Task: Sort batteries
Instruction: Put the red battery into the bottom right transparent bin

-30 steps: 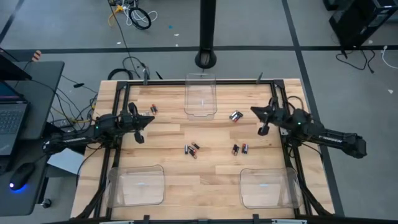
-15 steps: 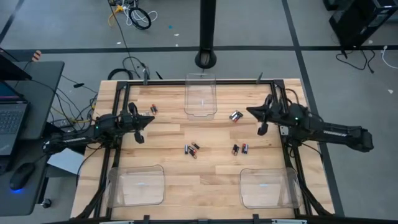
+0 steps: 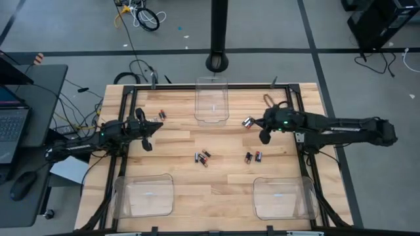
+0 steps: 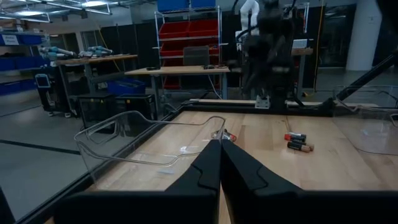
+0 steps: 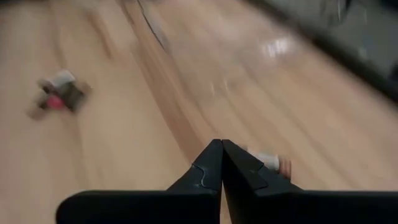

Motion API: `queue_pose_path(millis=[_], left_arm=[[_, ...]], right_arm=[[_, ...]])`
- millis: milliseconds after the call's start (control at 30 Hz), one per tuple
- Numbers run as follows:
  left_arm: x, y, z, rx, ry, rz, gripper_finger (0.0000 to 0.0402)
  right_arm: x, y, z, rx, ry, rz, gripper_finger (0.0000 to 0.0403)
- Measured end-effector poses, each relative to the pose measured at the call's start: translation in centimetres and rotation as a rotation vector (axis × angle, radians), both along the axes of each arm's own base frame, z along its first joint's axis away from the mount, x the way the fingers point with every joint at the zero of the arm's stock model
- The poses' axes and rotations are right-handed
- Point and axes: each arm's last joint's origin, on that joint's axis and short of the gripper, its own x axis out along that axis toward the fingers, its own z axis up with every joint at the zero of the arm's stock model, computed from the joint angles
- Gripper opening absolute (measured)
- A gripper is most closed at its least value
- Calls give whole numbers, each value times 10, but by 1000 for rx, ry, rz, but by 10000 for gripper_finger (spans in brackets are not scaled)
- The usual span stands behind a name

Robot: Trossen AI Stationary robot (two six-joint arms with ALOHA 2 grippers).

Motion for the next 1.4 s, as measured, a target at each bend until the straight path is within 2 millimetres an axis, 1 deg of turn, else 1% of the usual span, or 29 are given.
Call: queue_pose_path(millis=[100,267,433,633,833,1000,1167,1400], left_arm=[[0,0,0,0,-1,0,17],[0,0,0,0,-1,0,17],[0,0,0,0,0,0,17],[0,0,0,0,0,0,17],[0,0,0,0,-1,0,17],[0,0,0,0,-1,0,17],[0,0,0,0,-1,0,17],[0,0,0,0,-1,0,17]], right_arm=[[9,-5,-14,36,100,-28,12],[18,-14,-38,100,230,-88,12],[24,-23,-52,116,274,-125,12],[29,-31,-57,112,253,-152,12],[31,-35,-65,109,285,-149,12],[36,-38,-64,79,245,-132,12],[34,-42,-64,87,247,-141,12],[34,-48,-74,99,292,-145,12]])
